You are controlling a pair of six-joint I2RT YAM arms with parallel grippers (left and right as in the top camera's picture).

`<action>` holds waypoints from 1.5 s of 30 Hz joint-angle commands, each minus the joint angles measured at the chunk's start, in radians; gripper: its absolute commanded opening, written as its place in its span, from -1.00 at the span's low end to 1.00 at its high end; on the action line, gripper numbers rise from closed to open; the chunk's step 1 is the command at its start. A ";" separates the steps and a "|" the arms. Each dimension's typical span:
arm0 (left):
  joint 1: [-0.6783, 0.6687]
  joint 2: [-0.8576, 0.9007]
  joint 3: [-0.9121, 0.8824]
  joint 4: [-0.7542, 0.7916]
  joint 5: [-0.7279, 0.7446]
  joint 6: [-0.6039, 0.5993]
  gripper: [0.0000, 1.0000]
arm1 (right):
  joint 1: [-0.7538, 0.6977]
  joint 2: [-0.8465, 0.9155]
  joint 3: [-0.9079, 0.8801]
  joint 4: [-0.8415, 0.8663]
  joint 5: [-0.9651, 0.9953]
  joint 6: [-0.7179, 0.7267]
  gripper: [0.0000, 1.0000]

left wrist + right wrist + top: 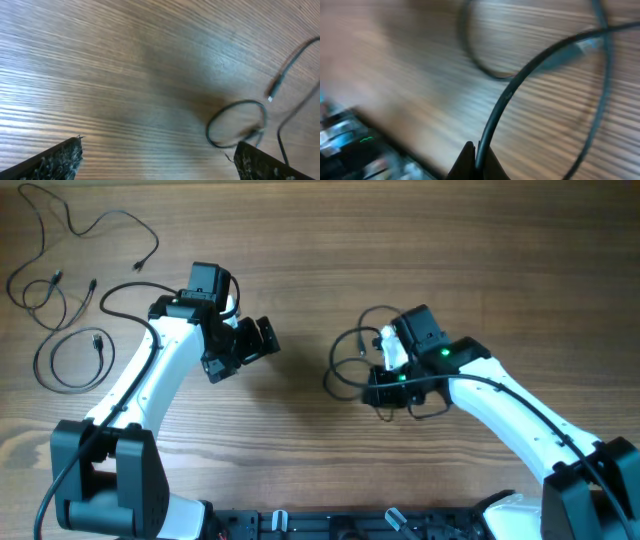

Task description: Untangle cables

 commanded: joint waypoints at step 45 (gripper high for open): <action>-0.159 -0.051 -0.005 0.468 0.776 0.186 0.63 | 0.003 -0.007 0.423 -0.026 0.053 0.914 -0.91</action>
